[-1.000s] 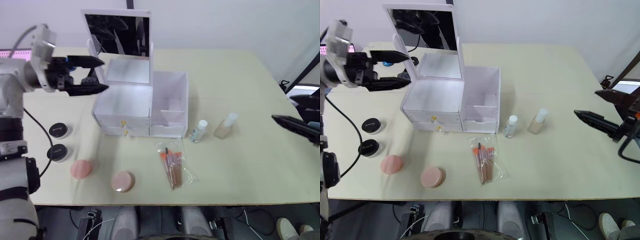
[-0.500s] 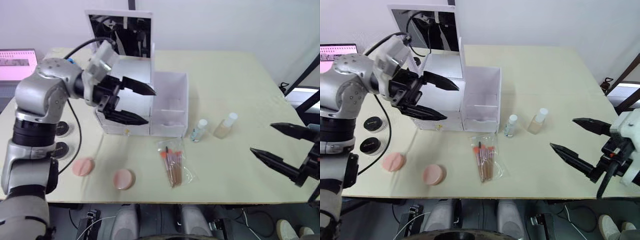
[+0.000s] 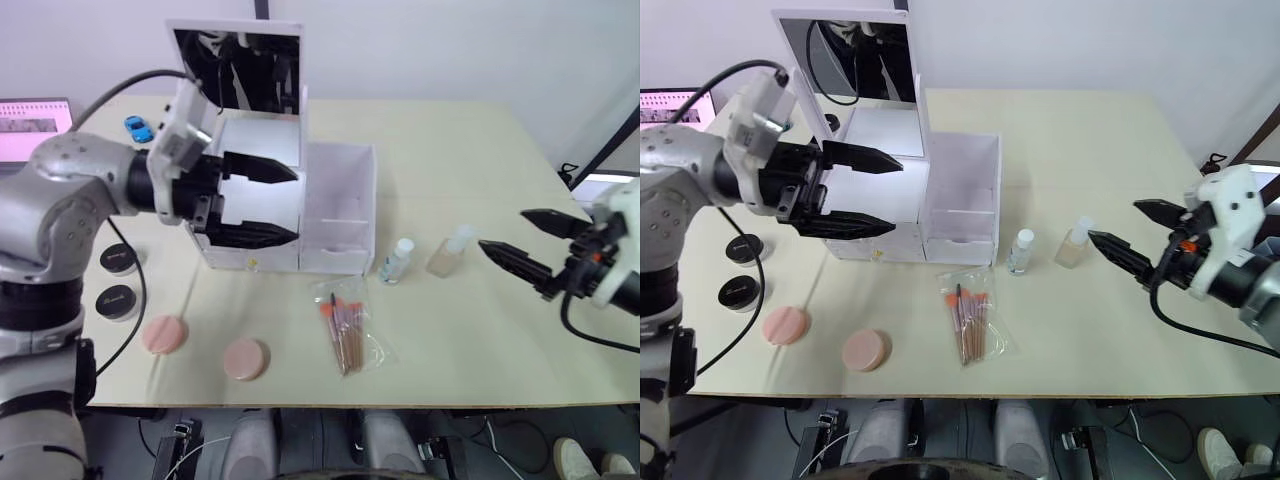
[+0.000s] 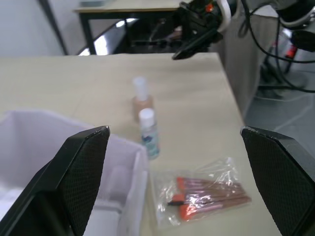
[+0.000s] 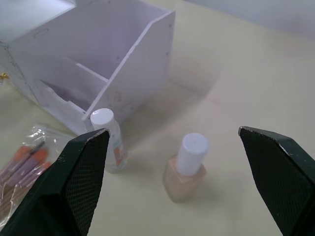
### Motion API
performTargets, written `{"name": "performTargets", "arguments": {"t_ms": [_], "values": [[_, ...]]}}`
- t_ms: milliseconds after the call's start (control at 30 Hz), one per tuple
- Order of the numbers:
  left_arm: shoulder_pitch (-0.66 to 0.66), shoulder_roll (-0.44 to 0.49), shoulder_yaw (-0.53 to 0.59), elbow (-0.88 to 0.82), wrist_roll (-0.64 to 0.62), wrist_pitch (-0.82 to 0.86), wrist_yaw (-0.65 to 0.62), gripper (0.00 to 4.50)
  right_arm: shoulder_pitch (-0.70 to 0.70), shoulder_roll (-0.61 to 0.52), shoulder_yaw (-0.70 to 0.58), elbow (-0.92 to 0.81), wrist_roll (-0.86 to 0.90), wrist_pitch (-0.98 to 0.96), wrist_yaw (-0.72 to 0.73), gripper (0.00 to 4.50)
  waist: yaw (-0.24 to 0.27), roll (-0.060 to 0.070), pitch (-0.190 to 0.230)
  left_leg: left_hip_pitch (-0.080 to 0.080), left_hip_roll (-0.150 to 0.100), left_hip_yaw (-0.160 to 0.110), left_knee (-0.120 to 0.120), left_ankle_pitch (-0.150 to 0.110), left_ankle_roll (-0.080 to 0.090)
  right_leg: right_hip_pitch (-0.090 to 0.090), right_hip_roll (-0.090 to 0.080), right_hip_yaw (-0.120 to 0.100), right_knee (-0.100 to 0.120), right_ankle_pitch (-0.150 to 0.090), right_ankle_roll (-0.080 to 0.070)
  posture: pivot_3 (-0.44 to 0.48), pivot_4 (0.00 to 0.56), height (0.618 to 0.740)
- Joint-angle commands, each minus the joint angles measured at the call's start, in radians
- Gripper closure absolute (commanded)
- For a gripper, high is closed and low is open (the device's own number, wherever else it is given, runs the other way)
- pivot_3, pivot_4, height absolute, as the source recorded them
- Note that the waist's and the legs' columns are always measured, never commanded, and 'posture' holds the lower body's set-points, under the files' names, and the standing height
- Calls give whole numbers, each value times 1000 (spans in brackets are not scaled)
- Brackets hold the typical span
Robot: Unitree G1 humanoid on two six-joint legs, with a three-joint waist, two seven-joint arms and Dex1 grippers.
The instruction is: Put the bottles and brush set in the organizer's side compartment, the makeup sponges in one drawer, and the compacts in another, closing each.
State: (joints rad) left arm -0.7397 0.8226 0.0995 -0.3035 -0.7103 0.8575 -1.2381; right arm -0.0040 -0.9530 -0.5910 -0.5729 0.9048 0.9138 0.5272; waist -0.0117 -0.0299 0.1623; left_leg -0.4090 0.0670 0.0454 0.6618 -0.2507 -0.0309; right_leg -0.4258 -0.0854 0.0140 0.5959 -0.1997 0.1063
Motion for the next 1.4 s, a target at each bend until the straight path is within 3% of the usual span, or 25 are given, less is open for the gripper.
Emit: {"name": "performTargets", "arguments": {"t_ms": [33,367,767,800,833,900,1033,1400], "values": [[59,25,88,-112,-66,47,88,25,-59,15,61,80,-62,-77,29,0,0,0,0,0,0,0,0,0,0,0,0,0,0,0,0,0,150,723],[120,18,165,-189,-189,74,246,25,-147,107,245,271,-246,-234,62,0,-1,0,0,1,0,0,0,0,0,0,2,2,1,0,0,0,150,723],[179,72,115,-203,-154,4,254,25,-168,208,315,352,-350,-322,73,0,-1,0,0,1,0,-1,0,0,0,0,4,3,1,0,0,0,150,723],[181,74,110,-203,-149,-3,249,0,-164,212,315,353,-354,-326,74,573,0,0,0,1,0,-1,0,0,0,0,4,3,1,0,0,0,150,723],[180,75,104,-198,-143,-12,244,0,-161,218,319,359,-358,-330,74,801,0,0,0,1,0,-1,0,0,0,0,3,3,1,0,0,0,150,723],[169,77,92,-185,-131,-28,236,0,-156,229,330,369,-371,-340,78,1670,0,0,0,1,0,-1,0,0,0,0,3,3,1,0,0,0,150,723],[144,83,69,-159,-112,-58,215,0,-164,256,322,370,-361,-335,81,3692,-1,1,1,1,0,-1,0,0,0,0,4,3,1,0,0,0,150,723],[93,62,20,-75,-60,-124,187,0,-193,235,253,304,-313,-316,98,3719,-1,2,1,1,0,-1,0,0,0,0,4,3,1,0,0,0,150,723]]}}
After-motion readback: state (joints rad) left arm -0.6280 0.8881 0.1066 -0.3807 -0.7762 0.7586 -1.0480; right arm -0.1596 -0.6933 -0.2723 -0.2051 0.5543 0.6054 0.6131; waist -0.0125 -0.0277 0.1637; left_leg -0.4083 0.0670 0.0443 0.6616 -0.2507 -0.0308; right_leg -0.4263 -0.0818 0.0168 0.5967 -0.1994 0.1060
